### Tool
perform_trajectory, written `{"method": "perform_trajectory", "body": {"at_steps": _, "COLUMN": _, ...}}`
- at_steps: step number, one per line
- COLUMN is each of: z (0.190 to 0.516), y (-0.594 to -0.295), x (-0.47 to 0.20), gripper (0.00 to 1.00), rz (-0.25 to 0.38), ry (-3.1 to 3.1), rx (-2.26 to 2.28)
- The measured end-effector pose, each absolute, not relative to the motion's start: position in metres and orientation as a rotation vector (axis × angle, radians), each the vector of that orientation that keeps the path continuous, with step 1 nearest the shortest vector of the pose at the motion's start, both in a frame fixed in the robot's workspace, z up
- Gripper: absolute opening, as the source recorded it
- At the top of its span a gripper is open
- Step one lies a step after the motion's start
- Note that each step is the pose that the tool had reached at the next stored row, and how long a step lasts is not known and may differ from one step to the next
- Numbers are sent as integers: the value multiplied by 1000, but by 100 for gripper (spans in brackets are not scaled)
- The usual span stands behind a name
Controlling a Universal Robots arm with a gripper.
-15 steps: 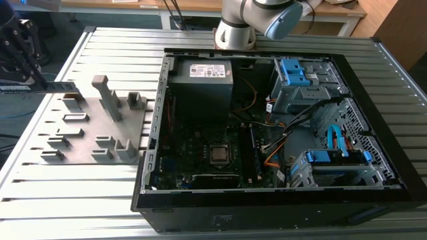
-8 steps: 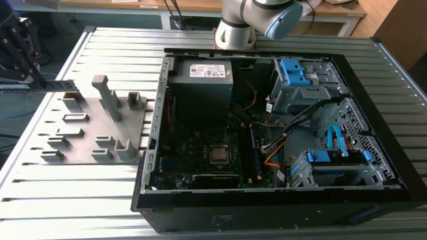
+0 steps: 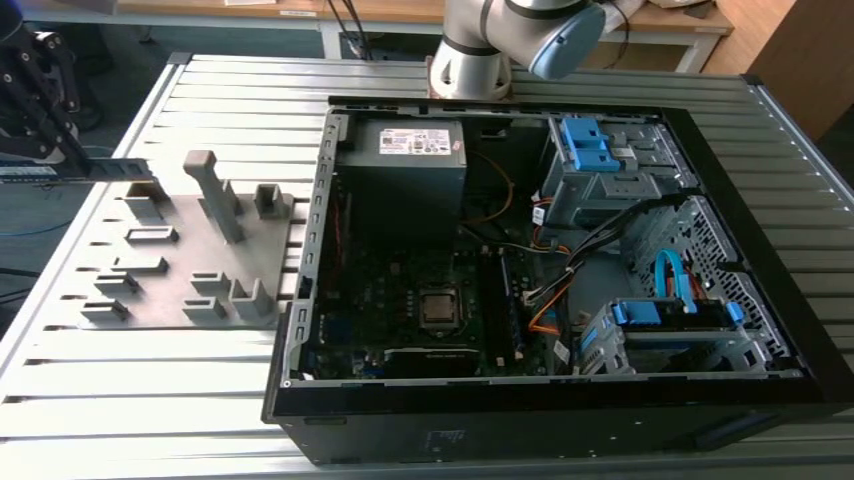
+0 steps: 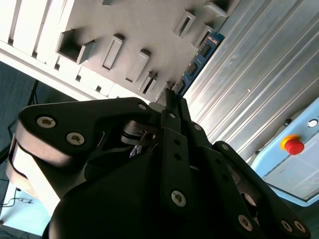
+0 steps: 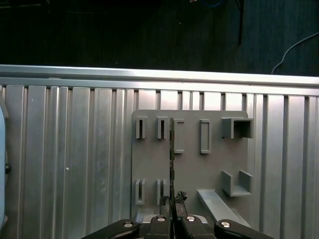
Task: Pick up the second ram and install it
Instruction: 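Pick up the second ram and move it above second insertion slot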
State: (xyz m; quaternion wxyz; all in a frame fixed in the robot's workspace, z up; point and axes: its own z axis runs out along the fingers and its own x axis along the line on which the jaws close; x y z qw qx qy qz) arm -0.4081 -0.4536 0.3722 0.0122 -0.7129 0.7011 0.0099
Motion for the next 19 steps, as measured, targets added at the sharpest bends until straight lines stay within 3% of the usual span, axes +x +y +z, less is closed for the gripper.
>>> {"method": "perform_trajectory", "body": {"at_steps": 19, "z": 388, "y": -454, "x": -408, "gripper": 14, "rz": 31, "ry": 2185, "rx": -2222}}
